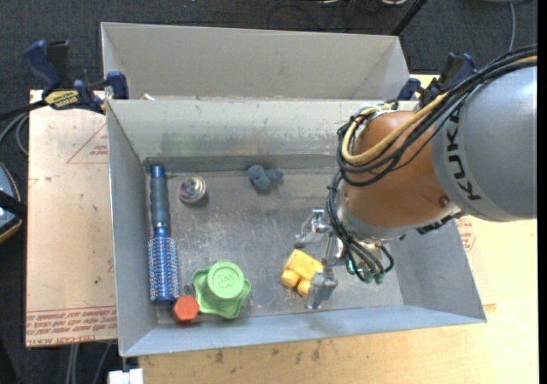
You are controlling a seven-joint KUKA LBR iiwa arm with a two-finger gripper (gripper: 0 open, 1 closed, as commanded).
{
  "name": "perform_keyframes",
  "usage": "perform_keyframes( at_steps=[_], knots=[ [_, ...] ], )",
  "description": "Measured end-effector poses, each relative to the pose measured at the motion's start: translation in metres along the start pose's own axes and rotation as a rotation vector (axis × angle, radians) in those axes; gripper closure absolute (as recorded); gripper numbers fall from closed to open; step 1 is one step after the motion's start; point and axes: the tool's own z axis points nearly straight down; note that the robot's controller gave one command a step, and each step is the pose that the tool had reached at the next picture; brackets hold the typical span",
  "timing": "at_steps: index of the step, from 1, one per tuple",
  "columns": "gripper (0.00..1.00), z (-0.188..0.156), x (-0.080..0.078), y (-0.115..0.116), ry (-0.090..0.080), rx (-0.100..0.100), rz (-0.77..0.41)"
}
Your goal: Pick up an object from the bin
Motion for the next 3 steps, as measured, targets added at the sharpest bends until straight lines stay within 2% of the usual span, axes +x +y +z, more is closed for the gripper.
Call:
perform_keyframes(
  at_steps=[1,2,3],
  knots=[
    [0.00,0.064,-0.001,-0.019,-0.014,-0.001,0.110],
    [0.00,0.081,-0.016,0.063,-0.020,0.003,-0.188],
    [0.00,0.055,-0.029,-0.011,-0.012,0.005,-0.165]
  ],
)
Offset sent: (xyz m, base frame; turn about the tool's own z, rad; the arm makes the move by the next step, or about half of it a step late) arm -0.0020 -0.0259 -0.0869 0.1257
